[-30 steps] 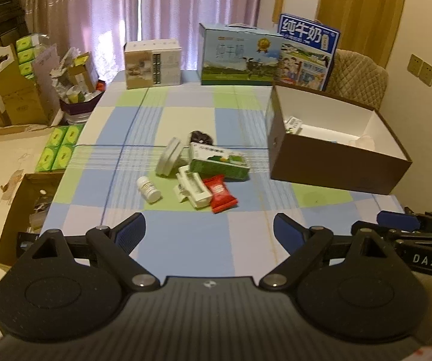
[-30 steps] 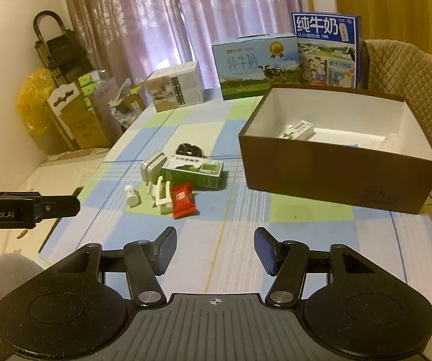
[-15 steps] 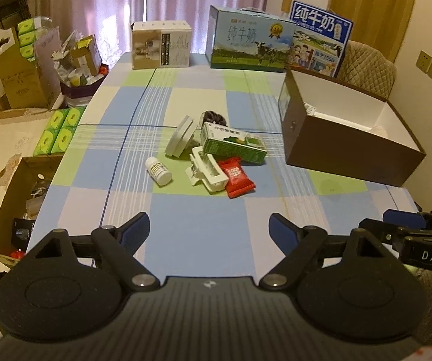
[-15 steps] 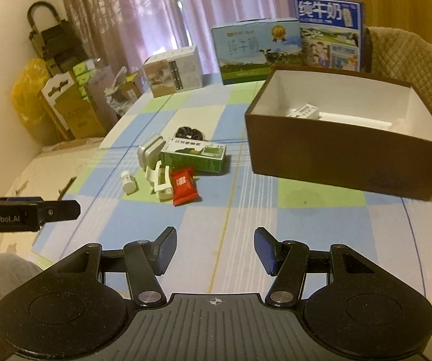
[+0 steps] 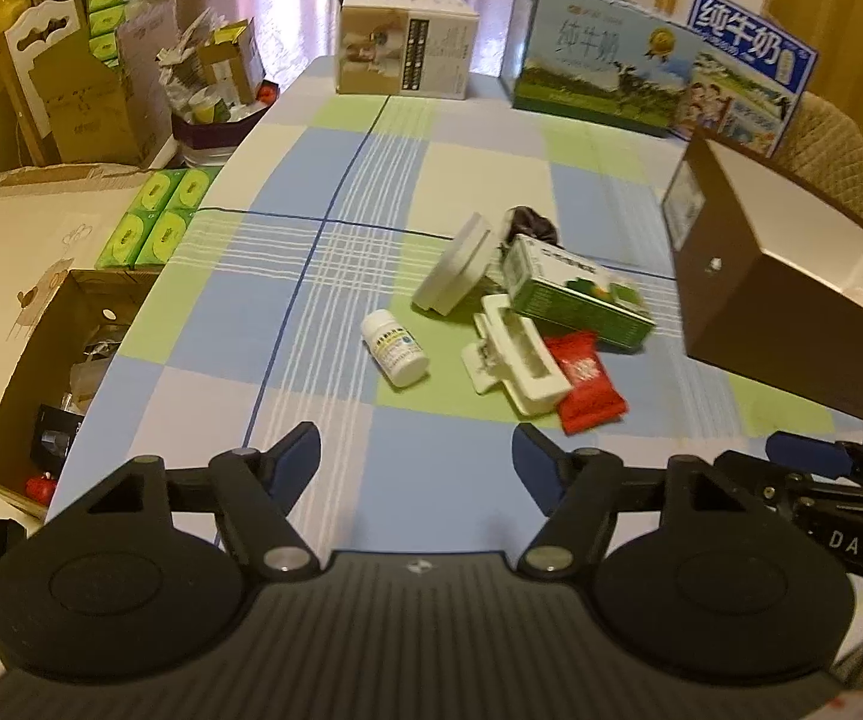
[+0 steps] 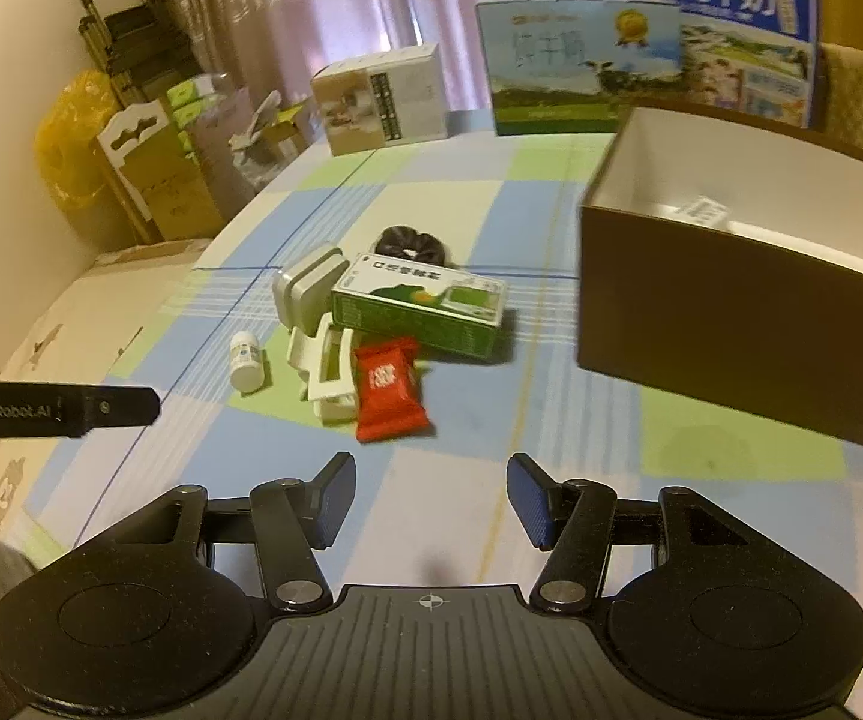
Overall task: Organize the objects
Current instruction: 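Move both tools back toward the remaining items on the table, then grasp the red candy packet with the right tool while the left tool grasps the white pill bottle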
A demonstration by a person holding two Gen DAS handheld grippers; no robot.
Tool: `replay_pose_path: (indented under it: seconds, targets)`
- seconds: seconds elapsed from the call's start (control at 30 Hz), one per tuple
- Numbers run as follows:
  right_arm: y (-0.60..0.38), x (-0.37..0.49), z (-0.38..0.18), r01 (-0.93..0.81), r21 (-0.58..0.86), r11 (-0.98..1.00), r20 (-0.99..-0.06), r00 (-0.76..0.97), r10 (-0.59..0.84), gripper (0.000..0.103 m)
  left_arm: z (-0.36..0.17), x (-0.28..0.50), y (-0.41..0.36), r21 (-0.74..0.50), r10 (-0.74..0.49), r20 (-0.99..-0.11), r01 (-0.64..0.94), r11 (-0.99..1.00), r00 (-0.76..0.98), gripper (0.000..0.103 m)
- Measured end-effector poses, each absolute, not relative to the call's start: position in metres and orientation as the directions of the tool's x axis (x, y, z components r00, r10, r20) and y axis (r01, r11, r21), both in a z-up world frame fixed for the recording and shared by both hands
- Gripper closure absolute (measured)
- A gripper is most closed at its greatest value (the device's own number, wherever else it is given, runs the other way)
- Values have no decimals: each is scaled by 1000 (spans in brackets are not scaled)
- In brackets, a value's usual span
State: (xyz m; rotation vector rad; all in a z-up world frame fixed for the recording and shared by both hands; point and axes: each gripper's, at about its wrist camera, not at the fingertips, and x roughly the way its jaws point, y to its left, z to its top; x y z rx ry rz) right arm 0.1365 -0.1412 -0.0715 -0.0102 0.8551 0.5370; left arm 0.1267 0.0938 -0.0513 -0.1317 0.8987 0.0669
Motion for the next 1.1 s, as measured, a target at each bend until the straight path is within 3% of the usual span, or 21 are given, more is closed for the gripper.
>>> replay_pose_path:
  seconds: [0.1,0.37,1.1]
  targets:
    - [-128,155,-80,-462,216,860,-711,529,463,49,-62,144,97,-92,3,-794,-124,988,608,41]
    - [-94,190,-100,-497,190,847,-719,517,464,62,-78,184,107,-86,19,-793,-143,986,609,42]
    - [-70,221,-121,-498,181,848,-746,493,448,63,-103,193,133,-122,22,-798,-198,973,603,42]
